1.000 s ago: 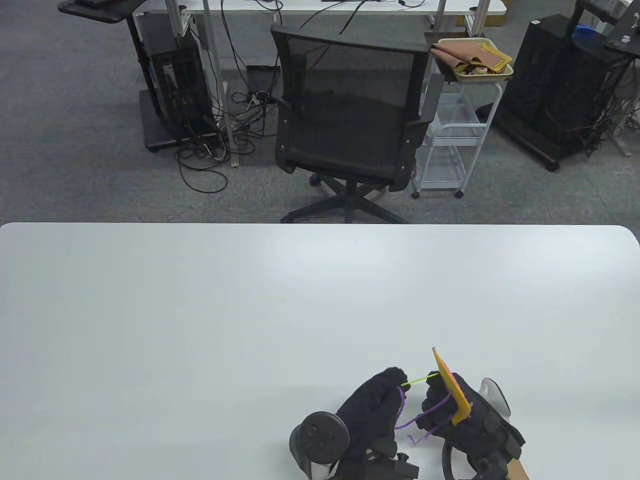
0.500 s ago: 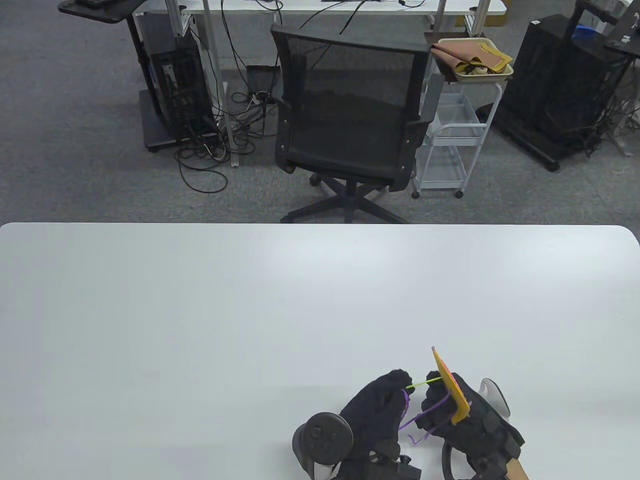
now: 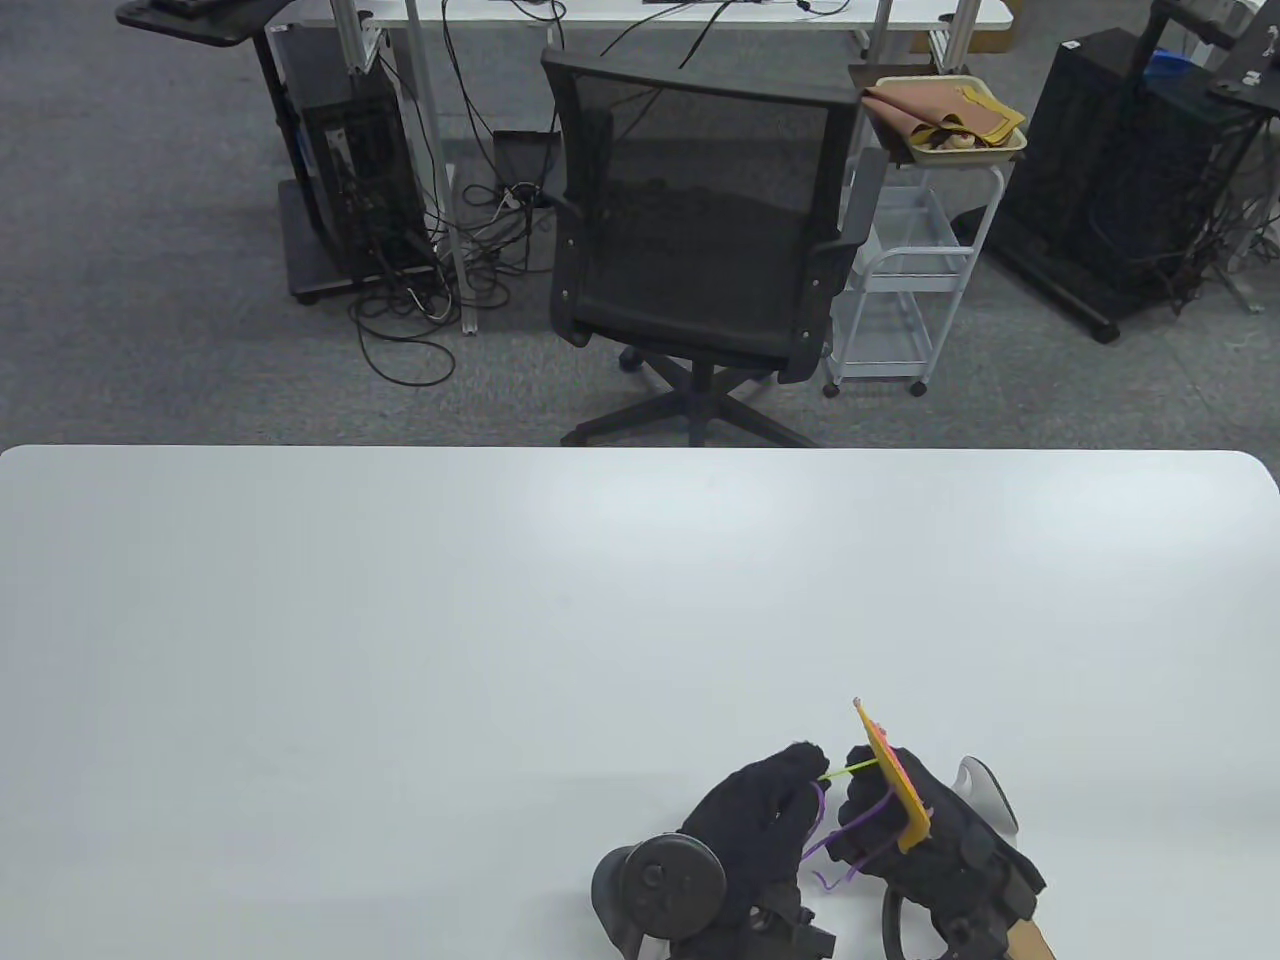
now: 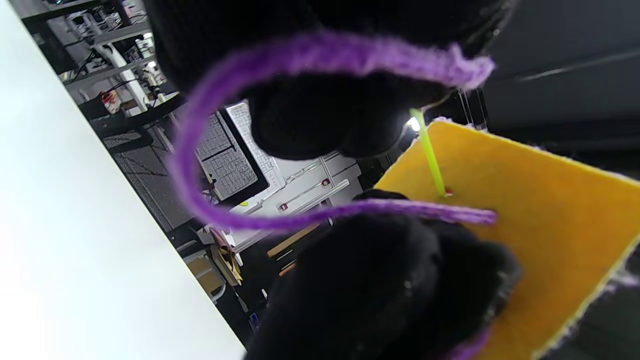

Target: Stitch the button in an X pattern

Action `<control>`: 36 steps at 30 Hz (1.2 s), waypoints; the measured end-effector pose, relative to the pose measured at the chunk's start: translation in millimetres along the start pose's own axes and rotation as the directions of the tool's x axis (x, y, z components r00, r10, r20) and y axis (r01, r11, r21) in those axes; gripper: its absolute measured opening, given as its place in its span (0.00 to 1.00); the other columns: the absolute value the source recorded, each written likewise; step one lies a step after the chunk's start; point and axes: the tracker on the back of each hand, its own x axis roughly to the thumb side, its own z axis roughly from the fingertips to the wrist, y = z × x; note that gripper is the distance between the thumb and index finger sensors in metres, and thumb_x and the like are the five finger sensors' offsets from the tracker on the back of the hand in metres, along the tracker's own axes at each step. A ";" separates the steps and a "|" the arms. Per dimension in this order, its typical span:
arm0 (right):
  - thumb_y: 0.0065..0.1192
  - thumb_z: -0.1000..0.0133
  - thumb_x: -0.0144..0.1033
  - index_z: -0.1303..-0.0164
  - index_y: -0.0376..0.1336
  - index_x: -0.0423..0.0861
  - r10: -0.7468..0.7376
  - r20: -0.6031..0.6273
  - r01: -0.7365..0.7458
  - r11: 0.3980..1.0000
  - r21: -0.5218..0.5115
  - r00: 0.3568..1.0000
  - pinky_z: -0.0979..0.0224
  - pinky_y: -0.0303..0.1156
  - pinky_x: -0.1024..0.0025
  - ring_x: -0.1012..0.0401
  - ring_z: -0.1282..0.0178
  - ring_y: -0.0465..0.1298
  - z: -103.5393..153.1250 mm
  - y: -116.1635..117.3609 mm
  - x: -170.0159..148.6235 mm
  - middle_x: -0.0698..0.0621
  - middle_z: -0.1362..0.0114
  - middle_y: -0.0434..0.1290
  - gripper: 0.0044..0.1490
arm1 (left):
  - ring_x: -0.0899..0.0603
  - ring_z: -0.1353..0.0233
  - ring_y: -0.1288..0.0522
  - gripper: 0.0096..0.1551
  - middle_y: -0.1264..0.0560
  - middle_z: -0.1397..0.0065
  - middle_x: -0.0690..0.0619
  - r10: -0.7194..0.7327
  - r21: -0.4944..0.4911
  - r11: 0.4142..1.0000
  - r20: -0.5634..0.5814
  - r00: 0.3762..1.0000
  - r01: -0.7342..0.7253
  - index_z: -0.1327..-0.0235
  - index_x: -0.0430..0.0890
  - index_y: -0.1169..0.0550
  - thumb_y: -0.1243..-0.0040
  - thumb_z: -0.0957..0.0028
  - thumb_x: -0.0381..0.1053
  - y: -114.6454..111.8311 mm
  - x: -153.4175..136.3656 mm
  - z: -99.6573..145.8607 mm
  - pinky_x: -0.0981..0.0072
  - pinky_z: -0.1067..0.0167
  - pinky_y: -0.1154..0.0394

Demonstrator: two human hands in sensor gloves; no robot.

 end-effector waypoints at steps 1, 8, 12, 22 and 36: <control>0.36 0.36 0.48 0.32 0.55 0.46 0.001 0.000 -0.001 1.000 0.000 1.000 0.29 0.68 0.55 0.63 0.50 0.73 0.0 -0.3 0.0 0.54 0.50 0.72 0.27 | 0.50 0.50 0.14 0.18 0.14 0.44 0.55 -0.005 -0.002 1.000 0.003 1.000 0.005 0.43 0.50 0.18 0.36 0.45 0.50 0.0 0.6 -0.1 0.52 0.48 0.19; 0.36 0.36 0.48 0.32 0.55 0.46 0.005 -0.005 -0.005 1.000 0.001 1.000 0.29 0.68 0.55 0.63 0.50 0.73 0.0 -1.4 -0.5 0.54 0.50 0.72 0.27 | 0.48 0.47 0.15 0.19 0.16 0.41 0.53 -0.131 -0.028 0.991 0.068 0.989 0.133 0.41 0.49 0.20 0.39 0.44 0.47 0.8 6.5 -1.5 0.50 0.45 0.21; 0.36 0.36 0.48 0.32 0.55 0.46 0.009 -0.012 -0.009 1.000 0.007 1.000 0.29 0.68 0.54 0.63 0.50 0.73 0.0 -1.5 -0.8 0.54 0.50 0.73 0.27 | 0.50 0.49 0.14 0.19 0.15 0.43 0.55 -0.204 -0.017 0.978 0.093 0.975 0.206 0.42 0.51 0.19 0.39 0.45 0.49 2.5 9.6 -1.3 0.52 0.46 0.20; 0.37 0.36 0.48 0.32 0.55 0.45 0.024 -0.028 -0.023 1.000 0.010 0.999 0.29 0.68 0.54 0.62 0.50 0.73 -0.2 -2.6 -2.1 0.53 0.50 0.73 0.27 | 0.51 0.50 0.14 0.19 0.14 0.45 0.56 -0.215 -0.014 0.976 0.096 0.972 0.217 0.43 0.51 0.20 0.37 0.46 0.51 4.4 8.4 -2.1 0.53 0.46 0.19; 0.38 0.36 0.47 0.32 0.56 0.45 0.061 -0.059 -0.061 0.998 0.016 0.996 0.29 0.68 0.53 0.61 0.50 0.73 -2.2 -2.6 -6.4 0.53 0.51 0.73 0.27 | 0.49 0.53 0.14 0.18 0.13 0.49 0.54 -0.165 -0.039 0.985 0.088 0.982 0.169 0.47 0.49 0.17 0.34 0.48 0.52 1.1 7.4 -2.4 0.51 0.49 0.20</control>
